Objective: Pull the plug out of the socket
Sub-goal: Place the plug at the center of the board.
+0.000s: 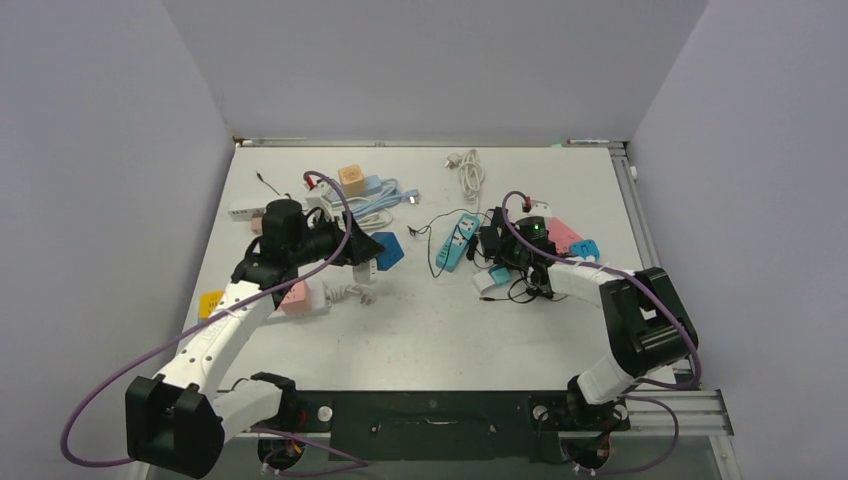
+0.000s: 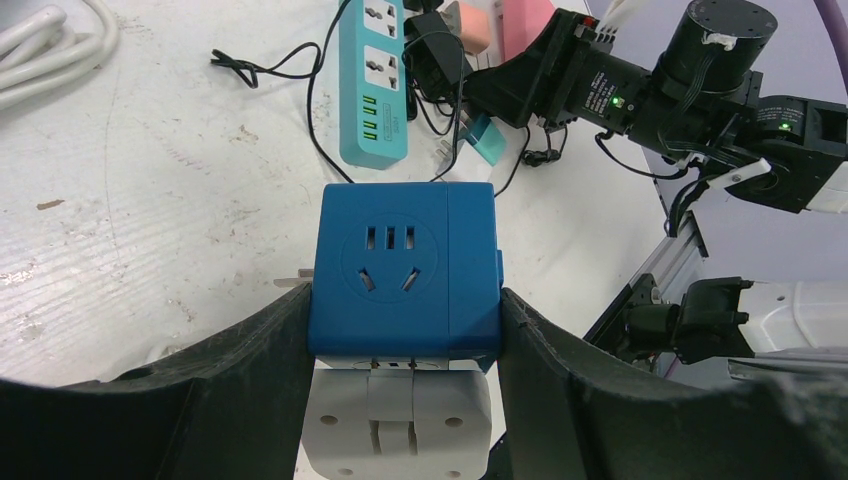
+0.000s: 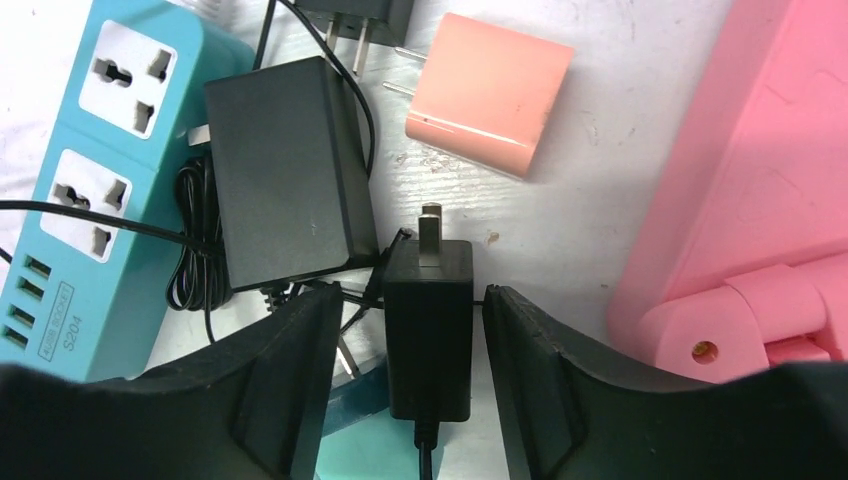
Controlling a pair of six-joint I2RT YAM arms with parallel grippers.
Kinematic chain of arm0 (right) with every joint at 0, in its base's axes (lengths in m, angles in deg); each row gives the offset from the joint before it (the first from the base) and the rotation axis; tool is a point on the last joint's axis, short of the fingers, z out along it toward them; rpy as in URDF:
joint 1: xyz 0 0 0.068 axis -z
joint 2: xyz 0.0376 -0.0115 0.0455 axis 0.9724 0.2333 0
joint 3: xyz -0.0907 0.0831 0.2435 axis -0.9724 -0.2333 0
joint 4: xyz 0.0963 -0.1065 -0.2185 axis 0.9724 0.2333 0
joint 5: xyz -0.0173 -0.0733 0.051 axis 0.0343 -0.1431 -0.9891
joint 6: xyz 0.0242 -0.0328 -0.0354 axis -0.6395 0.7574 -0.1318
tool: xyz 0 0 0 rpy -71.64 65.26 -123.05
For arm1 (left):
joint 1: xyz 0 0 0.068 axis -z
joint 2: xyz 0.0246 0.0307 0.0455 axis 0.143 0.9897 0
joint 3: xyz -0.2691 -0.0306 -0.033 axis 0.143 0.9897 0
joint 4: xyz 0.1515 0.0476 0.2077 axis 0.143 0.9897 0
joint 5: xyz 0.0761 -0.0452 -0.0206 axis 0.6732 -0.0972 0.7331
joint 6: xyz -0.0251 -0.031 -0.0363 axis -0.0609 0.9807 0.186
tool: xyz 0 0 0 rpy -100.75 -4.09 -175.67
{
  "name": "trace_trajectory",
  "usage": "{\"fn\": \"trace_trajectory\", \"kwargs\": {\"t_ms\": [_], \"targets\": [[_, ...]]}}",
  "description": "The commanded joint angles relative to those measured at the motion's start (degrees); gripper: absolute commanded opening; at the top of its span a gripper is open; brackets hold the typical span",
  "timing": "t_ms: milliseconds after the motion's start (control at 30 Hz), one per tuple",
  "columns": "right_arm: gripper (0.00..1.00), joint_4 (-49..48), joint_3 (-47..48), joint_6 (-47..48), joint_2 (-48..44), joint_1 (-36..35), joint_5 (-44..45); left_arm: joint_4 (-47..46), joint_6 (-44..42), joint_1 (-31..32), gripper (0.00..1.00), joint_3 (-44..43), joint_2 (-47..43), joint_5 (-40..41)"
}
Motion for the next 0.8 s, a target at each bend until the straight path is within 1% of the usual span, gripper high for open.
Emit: {"fn": "trace_trajectory", "kwargs": {"t_ms": [0, 200, 367, 400, 533, 767], "targets": [[0.58, -1.8, 2.0, -0.2, -1.0, 0.1, -1.7, -3.2, -0.7, 0.2, 0.0, -1.4, -2.5, -0.5], [0.71, -0.3, 1.3, 0.7, -6.0, 0.1, -1.9, -3.4, -0.6, 0.9, 0.0, -1.5, -2.3, -1.0], [0.84, 1.8, 1.4, 2.3, -10.9, -0.4, -3.4, -3.0, -1.3, 2.2, 0.0, -1.6, -3.0, -0.4], [0.86, 2.3, 1.5, 2.9, -12.3, -0.6, -5.0, -2.9, -1.4, 2.3, 0.0, -1.7, -3.0, -0.4], [0.91, 3.9, 1.2, 5.0, -18.0, -1.1, -7.7, -3.2, -1.8, 2.5, 0.0, -1.6, -3.6, -0.5], [0.95, 3.6, -1.1, 5.9, -29.4, -2.2, -16.6, -5.2, -2.2, 2.8, 0.0, -0.9, -4.8, -1.8]]}}
